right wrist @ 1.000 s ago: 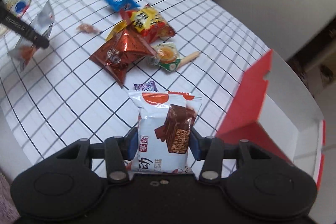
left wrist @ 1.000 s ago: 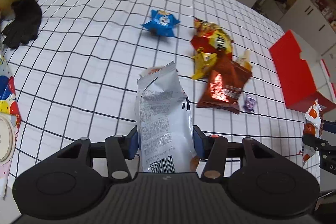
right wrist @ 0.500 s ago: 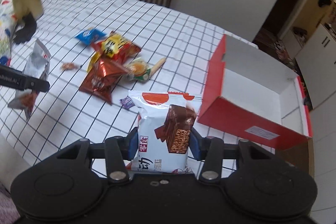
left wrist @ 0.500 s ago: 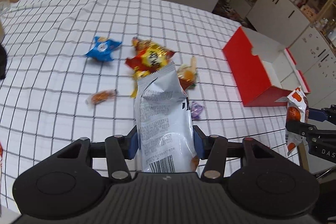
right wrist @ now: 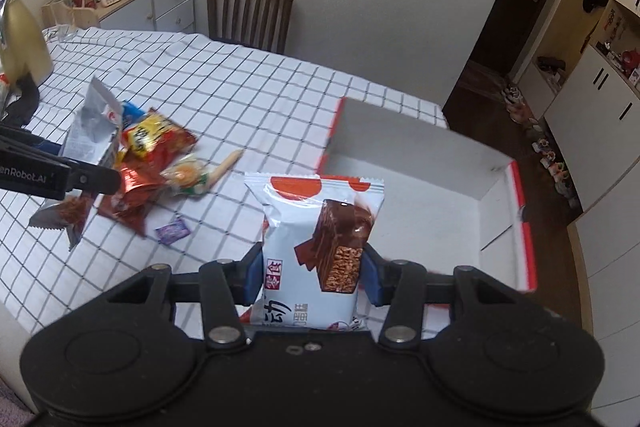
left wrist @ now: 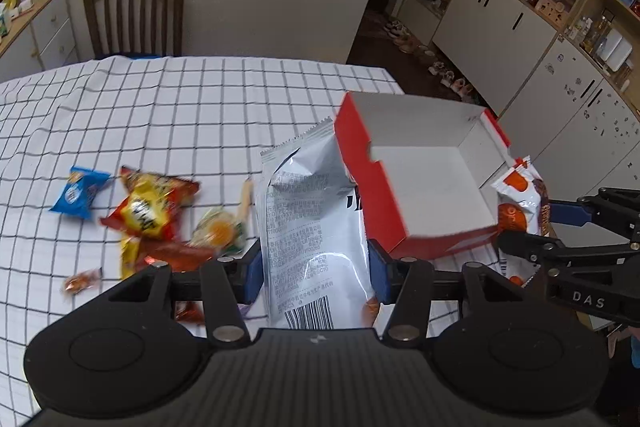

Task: Organize snacks
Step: 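Carry the silver bag and wafer packet with both grippers over the red box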

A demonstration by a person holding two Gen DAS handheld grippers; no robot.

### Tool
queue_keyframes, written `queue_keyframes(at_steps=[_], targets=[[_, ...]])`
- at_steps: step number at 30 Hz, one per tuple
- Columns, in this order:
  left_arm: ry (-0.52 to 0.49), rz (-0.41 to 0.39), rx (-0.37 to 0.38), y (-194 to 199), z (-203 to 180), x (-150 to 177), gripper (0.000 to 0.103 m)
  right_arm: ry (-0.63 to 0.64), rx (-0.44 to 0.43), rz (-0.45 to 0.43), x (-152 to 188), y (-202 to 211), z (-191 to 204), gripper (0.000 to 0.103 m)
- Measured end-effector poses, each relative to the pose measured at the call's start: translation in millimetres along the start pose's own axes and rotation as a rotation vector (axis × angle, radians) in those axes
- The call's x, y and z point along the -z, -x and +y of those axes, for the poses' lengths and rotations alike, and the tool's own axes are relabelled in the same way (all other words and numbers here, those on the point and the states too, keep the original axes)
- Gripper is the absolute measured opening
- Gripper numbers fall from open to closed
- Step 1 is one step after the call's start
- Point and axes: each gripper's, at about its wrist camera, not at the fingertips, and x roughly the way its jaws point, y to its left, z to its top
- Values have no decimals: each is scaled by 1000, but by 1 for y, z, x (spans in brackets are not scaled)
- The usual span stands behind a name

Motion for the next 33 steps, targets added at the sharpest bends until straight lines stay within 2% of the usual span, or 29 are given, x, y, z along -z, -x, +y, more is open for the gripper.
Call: queue_keyframes(at_steps=[9,16,21,28,33], targets=[[-30,-4,-14,-39,-66,-36,51,5,-11,-7,-6,-20,-68,47],[-52,12,-14,-75,-97,-71,52,-18,7,4,-7,-42,-113,47],[-99,41,-47,-108,-116,-85,52,-36,21,19,-5,-60,-133,47],[-186,113,-80,-163,-142,-85,52,-68,17,80,-4,-94,-148,47],[-186,150,-88,-192,-148,-87,52,-49,16,123,-1,-119,-151,47]])
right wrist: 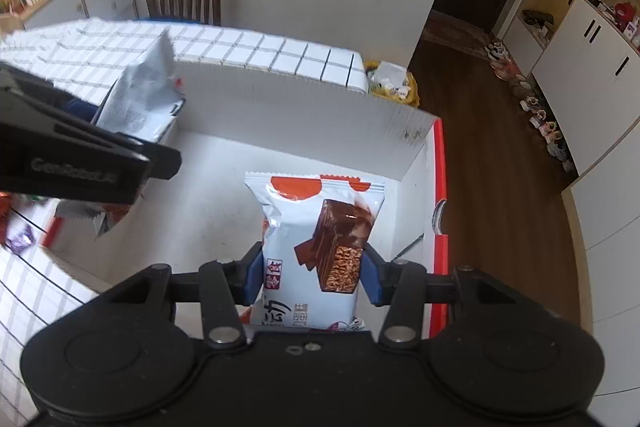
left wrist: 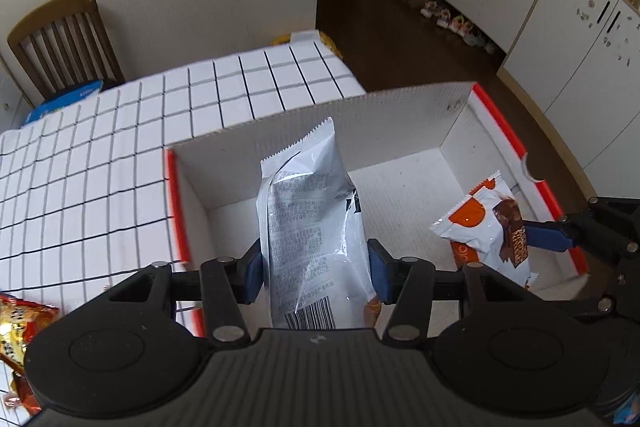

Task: Organize snacks
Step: 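Carry the silver bag and wafer packet with both grippers over the red box, then open both grippers to drop the silver bag and wafer packet into the box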

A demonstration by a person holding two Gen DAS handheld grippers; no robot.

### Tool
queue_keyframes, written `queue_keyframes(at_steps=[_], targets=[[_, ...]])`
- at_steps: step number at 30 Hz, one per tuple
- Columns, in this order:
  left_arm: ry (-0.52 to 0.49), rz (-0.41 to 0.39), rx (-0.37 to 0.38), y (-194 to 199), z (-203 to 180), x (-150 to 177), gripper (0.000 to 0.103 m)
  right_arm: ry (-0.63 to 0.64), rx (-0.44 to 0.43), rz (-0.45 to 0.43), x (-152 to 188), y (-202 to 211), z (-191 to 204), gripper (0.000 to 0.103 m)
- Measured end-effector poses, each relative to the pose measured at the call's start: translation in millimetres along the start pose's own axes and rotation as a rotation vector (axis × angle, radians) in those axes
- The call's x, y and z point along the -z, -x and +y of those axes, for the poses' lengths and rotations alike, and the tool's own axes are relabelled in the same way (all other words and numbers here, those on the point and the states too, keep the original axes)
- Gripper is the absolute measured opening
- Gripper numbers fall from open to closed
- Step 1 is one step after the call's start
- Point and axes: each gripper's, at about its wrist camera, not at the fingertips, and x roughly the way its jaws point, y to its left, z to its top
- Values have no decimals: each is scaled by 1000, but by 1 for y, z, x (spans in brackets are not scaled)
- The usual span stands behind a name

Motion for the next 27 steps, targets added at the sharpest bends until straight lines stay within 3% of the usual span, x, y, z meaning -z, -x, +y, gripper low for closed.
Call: queue_keyframes(at_steps=[6,12,23,27], targets=[[43,82,26,-34,1,-5,52,1,-9,47,-3,-25,-2,47],[7,143,13,-58,-5,0,52,21,-28,93,0,-43,-1,47],[-25,211,9,-75,-8,10,52,74,-46,123,5,-55,4,48],[-24,210,-1,-78,-6,9,56,77,-55,120,7,-54,3,54]])
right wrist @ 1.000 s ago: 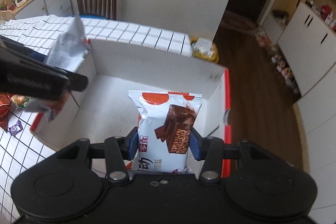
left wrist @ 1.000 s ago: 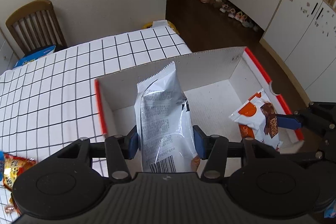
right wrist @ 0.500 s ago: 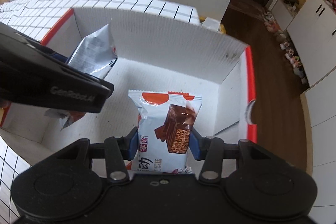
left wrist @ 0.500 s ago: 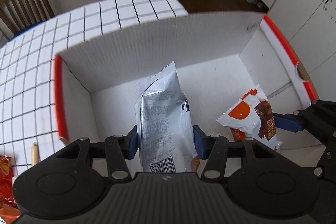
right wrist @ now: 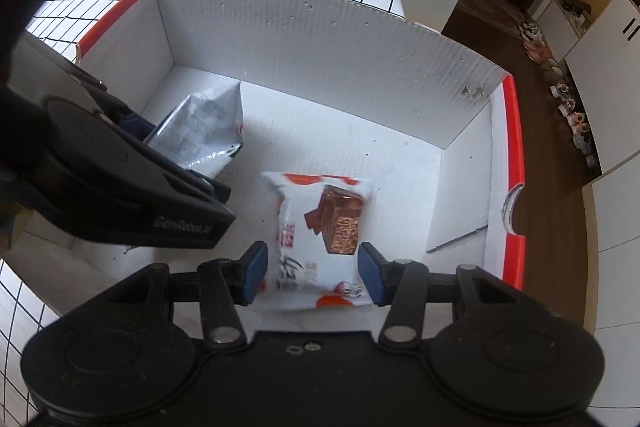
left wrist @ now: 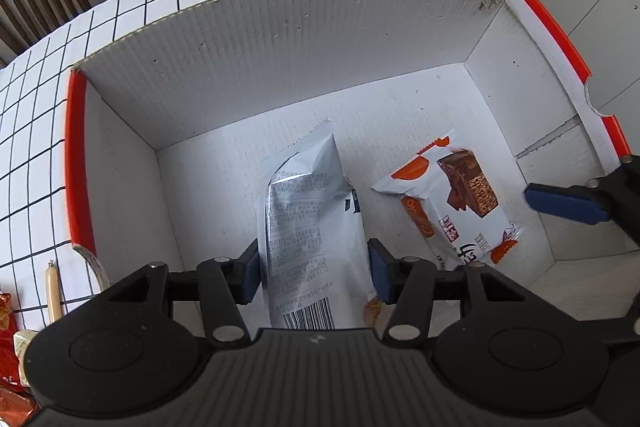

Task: Organize snacks
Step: 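Open both grippers to drop the silver bag and wafer packet into the box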

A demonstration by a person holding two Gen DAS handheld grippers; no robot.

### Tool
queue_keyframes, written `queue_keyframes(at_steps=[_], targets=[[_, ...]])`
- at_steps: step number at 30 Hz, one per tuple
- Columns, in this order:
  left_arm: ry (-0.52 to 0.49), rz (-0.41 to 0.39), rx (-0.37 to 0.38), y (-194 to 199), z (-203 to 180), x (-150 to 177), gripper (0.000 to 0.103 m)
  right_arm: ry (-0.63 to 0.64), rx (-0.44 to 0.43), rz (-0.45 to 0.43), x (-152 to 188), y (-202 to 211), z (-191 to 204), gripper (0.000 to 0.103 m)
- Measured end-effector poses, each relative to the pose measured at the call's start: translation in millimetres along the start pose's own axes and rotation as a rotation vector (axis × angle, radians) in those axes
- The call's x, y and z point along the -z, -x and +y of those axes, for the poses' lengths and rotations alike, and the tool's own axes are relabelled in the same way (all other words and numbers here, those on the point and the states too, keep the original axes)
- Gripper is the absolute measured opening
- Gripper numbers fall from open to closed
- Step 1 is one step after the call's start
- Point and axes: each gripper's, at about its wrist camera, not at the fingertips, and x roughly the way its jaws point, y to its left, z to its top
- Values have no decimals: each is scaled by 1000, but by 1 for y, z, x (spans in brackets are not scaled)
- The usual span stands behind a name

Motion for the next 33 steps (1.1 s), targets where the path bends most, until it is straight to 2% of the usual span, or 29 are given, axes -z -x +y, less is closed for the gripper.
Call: queue_keyframes(at_steps=[1,6,19,33], targets=[[3,-4,-3,0,0,1,63,2,-2,-2,0,0,1,56],[-15,-43,-4,13,-4,2,66,-8,-4,-25,1,7,-3,62],[-25,-181,25,77,0,22,66,-68,-42,-113,9,54,-17,67],[12,-318,66,148,25,62,66,-65,-40,-216,13,111,0,76]])
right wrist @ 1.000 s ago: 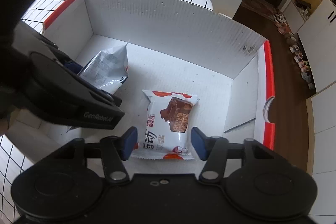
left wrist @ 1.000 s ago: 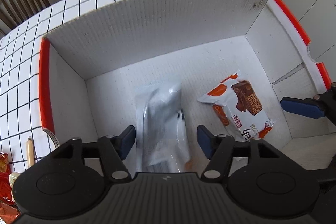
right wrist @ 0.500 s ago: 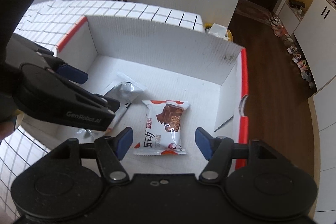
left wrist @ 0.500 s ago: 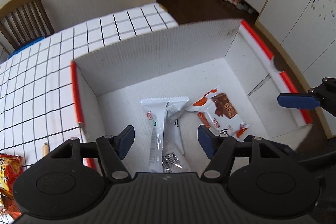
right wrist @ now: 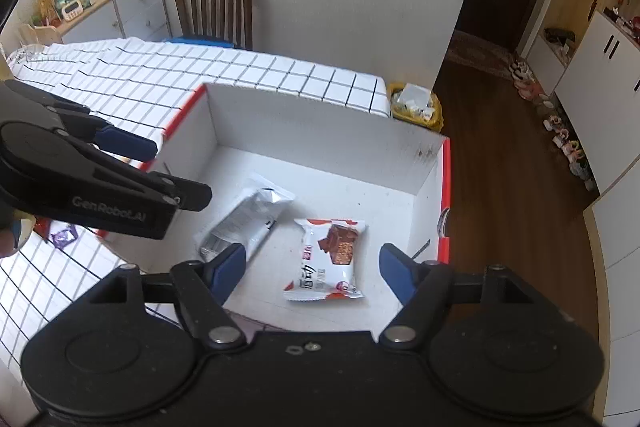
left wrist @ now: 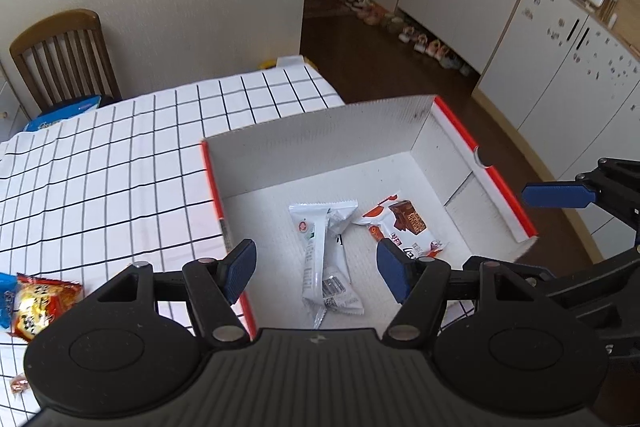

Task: Organize snacks
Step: 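Open both grippers to drop the silver bag and wafer packet into the box, then move both tools back from the box toward the remaining snacks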

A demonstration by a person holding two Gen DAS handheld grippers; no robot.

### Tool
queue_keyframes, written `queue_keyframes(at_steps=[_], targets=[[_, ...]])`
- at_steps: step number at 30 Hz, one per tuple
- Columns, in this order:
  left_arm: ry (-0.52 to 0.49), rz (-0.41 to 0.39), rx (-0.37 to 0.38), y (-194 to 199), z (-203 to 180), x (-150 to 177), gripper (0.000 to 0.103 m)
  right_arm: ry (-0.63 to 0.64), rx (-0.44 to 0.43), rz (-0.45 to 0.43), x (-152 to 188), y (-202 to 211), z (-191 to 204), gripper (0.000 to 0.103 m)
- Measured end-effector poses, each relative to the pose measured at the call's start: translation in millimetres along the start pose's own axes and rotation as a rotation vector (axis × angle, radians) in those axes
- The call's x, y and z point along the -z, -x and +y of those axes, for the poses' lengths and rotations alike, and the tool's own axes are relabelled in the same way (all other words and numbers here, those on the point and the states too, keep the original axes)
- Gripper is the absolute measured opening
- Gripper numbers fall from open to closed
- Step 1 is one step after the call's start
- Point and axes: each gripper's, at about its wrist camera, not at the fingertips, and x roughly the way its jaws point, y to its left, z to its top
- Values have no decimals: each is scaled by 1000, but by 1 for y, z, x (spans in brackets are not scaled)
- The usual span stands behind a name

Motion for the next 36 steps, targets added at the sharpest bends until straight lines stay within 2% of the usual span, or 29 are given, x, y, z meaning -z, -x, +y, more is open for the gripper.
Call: queue_keyframes(at_steps=[15,19,22,24,30,33,36], targets=[[-10,-108,41,79,51,43,67,-53,-10,-114,-5,49,54,87],[-23,-153,29,101,69,58,74,-99,-18,-159,-2,60,71,92],[-20,-172,28,113,86,68,74,-136,-36,-181,0,64,86,93],[-24,-185,24,120,97,75,74,-151,-44,-197,1,67,97,99],[-31,-239,3,140,133,98,74,-165,-67,-236,1,72,134,103],[-13,-245,12,146,154,108,82,-170,-75,-245,0,71,155,103],[-6,-263,14,152,172,118,83,-185,-88,-247,1,66,174,103]])
